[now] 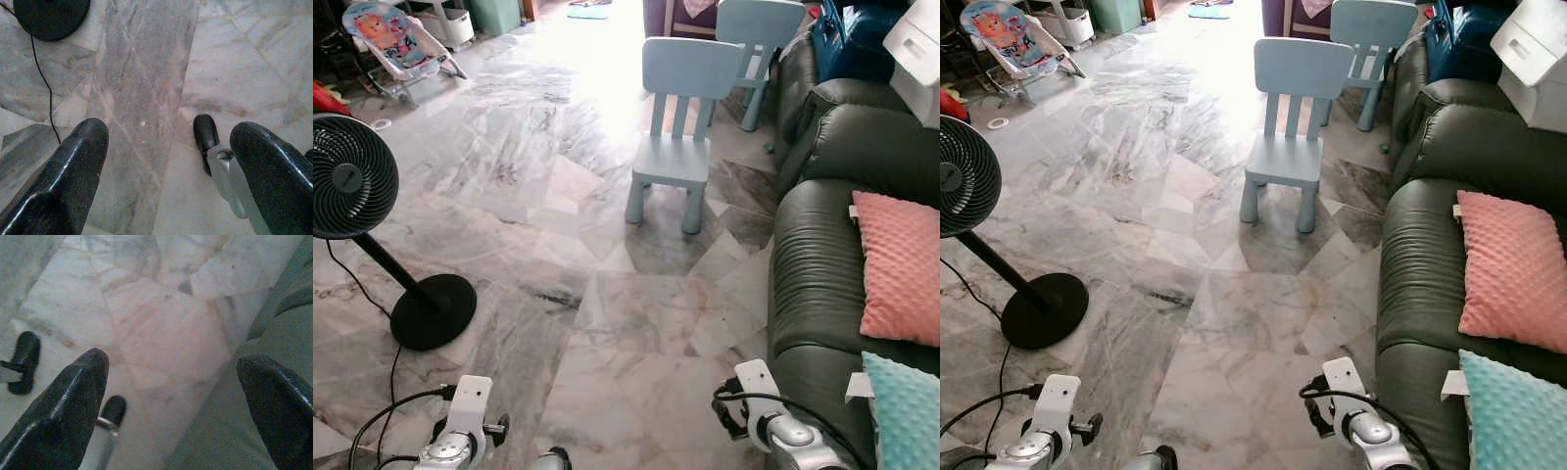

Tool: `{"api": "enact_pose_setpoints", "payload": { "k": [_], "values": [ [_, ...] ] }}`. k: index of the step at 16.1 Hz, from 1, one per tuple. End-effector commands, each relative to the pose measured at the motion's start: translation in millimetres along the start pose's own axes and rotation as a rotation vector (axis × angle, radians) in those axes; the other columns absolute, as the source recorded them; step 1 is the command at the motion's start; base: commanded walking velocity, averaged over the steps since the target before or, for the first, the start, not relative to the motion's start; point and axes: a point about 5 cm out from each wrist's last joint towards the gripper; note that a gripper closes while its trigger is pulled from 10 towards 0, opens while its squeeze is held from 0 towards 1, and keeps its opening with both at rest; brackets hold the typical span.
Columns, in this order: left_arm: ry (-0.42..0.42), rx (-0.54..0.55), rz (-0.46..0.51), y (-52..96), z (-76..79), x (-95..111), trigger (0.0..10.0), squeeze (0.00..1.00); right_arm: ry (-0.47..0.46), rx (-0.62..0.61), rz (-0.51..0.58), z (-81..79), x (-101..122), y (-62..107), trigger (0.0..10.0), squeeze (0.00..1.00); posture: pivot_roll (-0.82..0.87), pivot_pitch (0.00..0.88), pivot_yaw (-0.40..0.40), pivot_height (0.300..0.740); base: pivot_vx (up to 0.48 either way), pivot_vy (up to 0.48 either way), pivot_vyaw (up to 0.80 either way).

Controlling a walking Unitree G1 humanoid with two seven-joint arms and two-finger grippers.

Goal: Move the pillow to the sofa

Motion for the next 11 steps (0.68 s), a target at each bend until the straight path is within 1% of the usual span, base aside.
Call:
{"api": "enact_pose_setpoints", "payload": {
  "k": [1,2,3,5,6,7,8,9,11],
  "values": [
    [-0.009,0.01,-0.034,1.7,-1.5,-9,10.0,0.0,0.016,-0.011,0.014,4.0,4,0.0,10.0,0.0,-0.08,0.116,-0.012,0.74,0.0,0.0,0.0],
    [-0.008,0.01,-0.036,1.7,-1.6,-9,10.0,0.0,0.033,-0.028,0.042,8.5,16,-1.5,10.0,0.0,-0.08,0.115,-0.01,0.74,0.0,0.0,0.0],
    [-0.01,0.008,-0.036,1.7,-1.4,-9,10.0,0.0,0.014,-0.047,0.059,11.2,26,-3.0,10.0,0.0,-0.07,0.114,-0.008,0.74,0.0,0.0,0.0],
    [-0.012,0.007,-0.036,1.6,-1.2,-9,10.0,0.0,-0.039,-0.067,0.074,10.3,37,-5.4,10.0,0.0,-0.05,0.114,-0.002,0.74,0.0,0.0,0.0],
    [-0.017,0.005,-0.035,1.3,-0.7,-8,10.0,0.0,-0.12,-0.072,0.085,6.2,44,-7.7,10.0,0.0,-0.05,0.113,0.003,0.74,0.0,0.0,0.0],
    [-0.015,0.003,-0.034,1.0,0.6,-7,10.0,0.0,-0.165,-0.064,0.093,-0.6,48,-9.7,10.0,0.0,-0.03,0.112,0.012,0.74,0.0,0.0,0.0],
    [-0.013,0.0,-0.034,0.9,1.4,-7,10.0,0.0,-0.182,-0.056,0.083,-6.8,47,-10.9,10.0,0.0,-0.02,0.111,0.014,0.74,0.0,0.0,0.0],
    [-0.021,-0.006,-0.036,0.5,3.0,-7,10.0,0.0,-0.19,-0.05,0.038,-16.8,37,-11.9,10.0,0.0,0.0,0.112,0.016,0.74,0.0,0.0,0.0],
    [-0.021,-0.005,-0.037,0.4,3.4,-6,10.0,0.0,-0.193,-0.033,-0.003,-25.6,25,-11.7,10.0,0.0,0.01,0.117,0.014,0.74,0.0,0.0,0.0]
  ]
}}
Point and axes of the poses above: a point about 5 cm out from each wrist's last joint towards the gripper, its own y axis pointing back from the gripper into the wrist, its own x axis along the axis of the wrist's last joint, z = x × y, and after that the axes turned 4 degrees about -y, right-handed
